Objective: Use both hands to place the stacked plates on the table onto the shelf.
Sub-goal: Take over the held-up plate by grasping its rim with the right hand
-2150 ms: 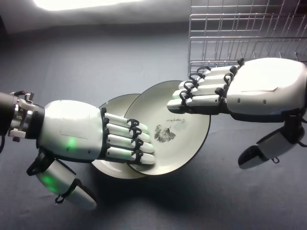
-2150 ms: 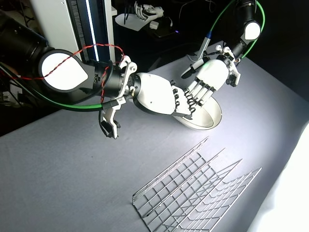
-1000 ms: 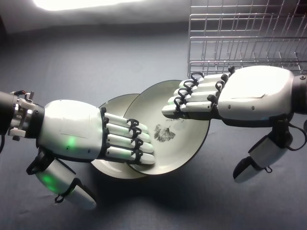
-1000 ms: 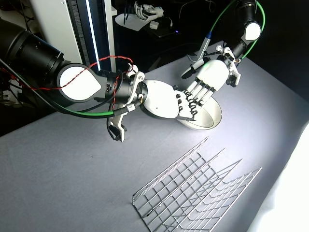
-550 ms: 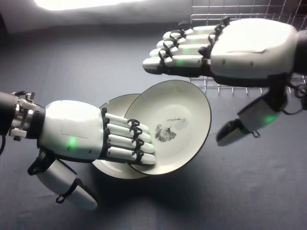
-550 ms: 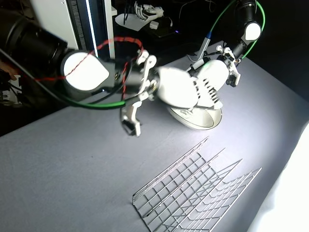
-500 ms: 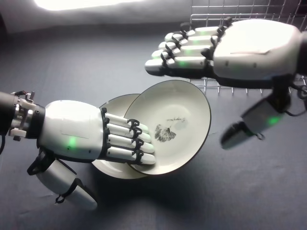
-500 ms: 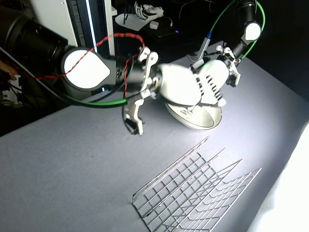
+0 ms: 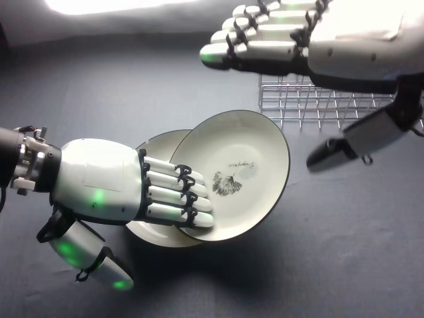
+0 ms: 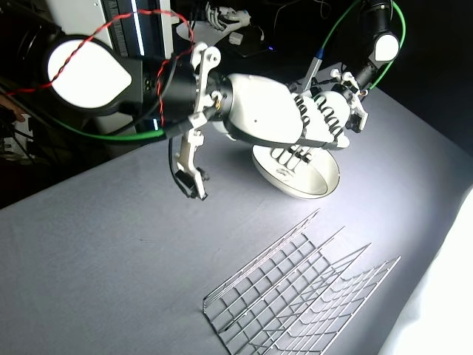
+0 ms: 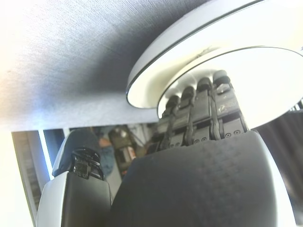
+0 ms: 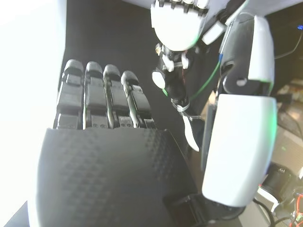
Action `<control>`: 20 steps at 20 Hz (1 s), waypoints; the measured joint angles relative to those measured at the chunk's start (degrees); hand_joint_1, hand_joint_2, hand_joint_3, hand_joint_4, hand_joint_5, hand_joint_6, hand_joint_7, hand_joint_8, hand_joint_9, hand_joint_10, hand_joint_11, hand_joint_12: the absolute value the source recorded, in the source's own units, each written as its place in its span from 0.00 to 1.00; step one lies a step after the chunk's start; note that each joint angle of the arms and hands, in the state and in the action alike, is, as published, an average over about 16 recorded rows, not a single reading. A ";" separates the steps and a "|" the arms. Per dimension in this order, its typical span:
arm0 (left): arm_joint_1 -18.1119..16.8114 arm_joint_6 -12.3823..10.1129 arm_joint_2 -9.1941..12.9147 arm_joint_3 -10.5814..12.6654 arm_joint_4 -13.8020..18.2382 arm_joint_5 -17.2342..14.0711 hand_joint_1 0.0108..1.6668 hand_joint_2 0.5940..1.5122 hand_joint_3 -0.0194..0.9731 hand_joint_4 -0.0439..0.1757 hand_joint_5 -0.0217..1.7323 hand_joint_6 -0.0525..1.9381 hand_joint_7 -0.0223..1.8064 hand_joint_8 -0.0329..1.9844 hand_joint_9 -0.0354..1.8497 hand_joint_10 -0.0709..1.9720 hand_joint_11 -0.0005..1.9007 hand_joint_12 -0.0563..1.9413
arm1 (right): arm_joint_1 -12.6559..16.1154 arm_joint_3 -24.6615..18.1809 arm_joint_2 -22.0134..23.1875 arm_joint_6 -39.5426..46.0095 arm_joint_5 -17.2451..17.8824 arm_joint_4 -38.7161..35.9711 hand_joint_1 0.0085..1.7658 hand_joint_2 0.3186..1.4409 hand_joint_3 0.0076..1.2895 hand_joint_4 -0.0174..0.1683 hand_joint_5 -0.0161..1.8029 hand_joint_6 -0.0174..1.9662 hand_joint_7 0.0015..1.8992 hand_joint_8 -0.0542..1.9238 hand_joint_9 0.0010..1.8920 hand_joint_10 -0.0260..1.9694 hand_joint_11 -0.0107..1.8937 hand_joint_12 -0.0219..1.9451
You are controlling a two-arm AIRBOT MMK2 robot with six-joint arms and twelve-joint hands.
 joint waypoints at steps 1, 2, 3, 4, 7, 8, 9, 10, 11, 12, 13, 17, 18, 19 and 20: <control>0.00 0.00 0.01 0.00 0.00 0.00 0.00 0.67 0.04 0.17 0.00 0.01 0.01 0.00 0.01 0.03 0.01 0.03 | 0.32 -0.17 0.18 0.00 -0.15 -0.04 0.61 0.44 0.00 0.09 0.02 0.02 0.01 0.03 0.01 0.03 0.01 0.00; 0.00 0.00 0.03 0.00 0.01 -0.01 0.00 0.67 0.04 0.17 0.00 0.01 0.01 0.00 0.01 0.03 0.01 0.03 | 0.61 -0.31 0.30 0.00 -0.29 -0.08 0.62 0.45 0.00 0.09 0.02 0.02 0.01 0.03 0.01 0.03 0.01 0.01; 0.00 -0.01 0.04 0.00 0.01 -0.02 0.00 0.67 0.04 0.17 0.00 0.01 0.01 0.00 0.01 0.03 0.01 0.03 | 0.86 -0.42 0.39 0.00 -0.42 -0.13 0.63 0.46 0.00 0.10 0.02 0.02 0.01 0.03 0.01 0.03 0.01 0.01; 0.00 -0.01 0.05 0.00 0.01 -0.02 0.00 0.66 0.04 0.17 0.00 0.01 0.01 0.00 0.01 0.03 0.01 0.03 | 1.09 -0.51 0.45 0.00 -0.57 -0.19 0.64 0.46 0.00 0.10 0.02 0.02 0.01 0.03 0.01 0.03 0.01 0.01; 0.00 -0.02 0.06 0.00 0.02 -0.04 0.00 0.66 0.04 0.17 0.00 0.01 0.01 0.00 0.01 0.03 0.01 0.03 | 1.51 -0.71 0.63 0.00 -0.98 -0.33 0.65 0.47 0.00 0.10 0.02 0.02 0.01 0.03 0.01 0.03 0.02 0.01; 0.00 -0.02 0.07 0.00 0.03 -0.04 0.00 0.66 0.04 0.17 0.00 0.01 0.01 0.00 0.01 0.03 0.01 0.03 | 1.54 -0.75 0.69 0.00 -1.11 -0.38 0.66 0.47 0.01 0.10 0.02 0.02 0.01 0.03 0.01 0.03 0.02 0.01; -0.01 -0.04 0.07 0.00 0.04 -0.05 0.00 0.66 0.04 0.17 0.00 0.01 0.01 0.00 0.01 0.03 0.01 0.03 | 1.55 -0.78 0.74 0.00 -1.22 -0.45 0.66 0.48 0.01 0.11 0.02 0.02 0.01 0.03 0.01 0.03 0.02 0.01; -0.02 -0.05 0.08 0.00 0.05 -0.05 0.00 0.66 0.04 0.17 0.00 0.01 0.01 0.00 0.01 0.03 0.01 0.03 | 1.55 -0.79 0.78 0.00 -1.33 -0.52 0.66 0.47 0.00 0.11 0.02 0.02 0.01 0.03 0.01 0.03 0.02 0.01; -0.03 -0.06 0.08 0.00 0.07 -0.06 0.00 0.66 0.04 0.17 0.00 0.01 0.01 0.00 0.01 0.03 0.01 0.03 | 1.55 -0.79 0.79 0.00 -1.41 -0.57 0.66 0.47 0.00 0.11 0.02 0.02 0.01 0.03 0.01 0.03 0.02 0.01; -0.03 -0.07 0.08 0.00 0.08 -0.06 0.00 0.66 0.04 0.17 0.00 0.01 0.01 0.00 0.01 0.03 0.01 0.03 | 1.55 -0.79 0.80 0.00 -1.47 -0.59 0.67 0.47 0.00 0.11 0.02 0.02 0.01 0.03 0.01 0.03 0.02 0.01; -0.04 -0.08 0.08 0.00 0.09 -0.07 0.00 0.65 0.04 0.17 0.00 0.01 0.01 0.00 0.01 0.03 0.01 0.03 | 1.55 -0.79 0.81 0.00 -1.51 -0.59 0.67 0.47 0.00 0.11 0.02 0.02 0.01 0.03 0.01 0.03 0.02 0.01; -0.07 -0.12 0.09 0.01 0.14 -0.08 0.00 0.65 0.04 0.17 0.00 0.01 0.01 0.00 0.01 0.03 0.01 0.03 | 1.55 -0.80 0.81 0.00 -1.58 -0.60 0.69 0.49 0.01 0.11 0.02 0.02 0.01 0.03 0.01 0.03 0.02 0.03; -0.08 -0.14 0.09 0.01 0.15 -0.09 0.00 0.65 0.04 0.17 0.00 0.01 0.01 0.00 0.01 0.03 0.01 0.03 | 1.55 -0.80 0.81 0.00 -1.59 -0.60 0.70 0.49 0.01 0.11 0.02 0.02 0.01 0.03 0.01 0.03 0.02 0.04; -0.09 -0.15 0.09 0.01 0.16 -0.09 0.00 0.65 0.04 0.17 0.00 0.01 0.01 0.00 0.01 0.03 0.01 0.03 | 1.55 -0.80 0.81 0.00 -1.60 -0.61 0.71 0.49 0.01 0.11 0.02 0.02 0.01 0.03 0.01 0.03 0.02 0.05; -0.10 -0.16 0.09 0.01 0.17 -0.10 0.00 0.65 0.04 0.17 0.00 0.01 0.01 0.00 0.01 0.03 0.01 0.03 | 1.55 -0.80 0.81 0.00 -1.61 -0.61 0.71 0.50 0.01 0.11 0.02 0.02 0.01 0.03 0.01 0.03 0.02 0.06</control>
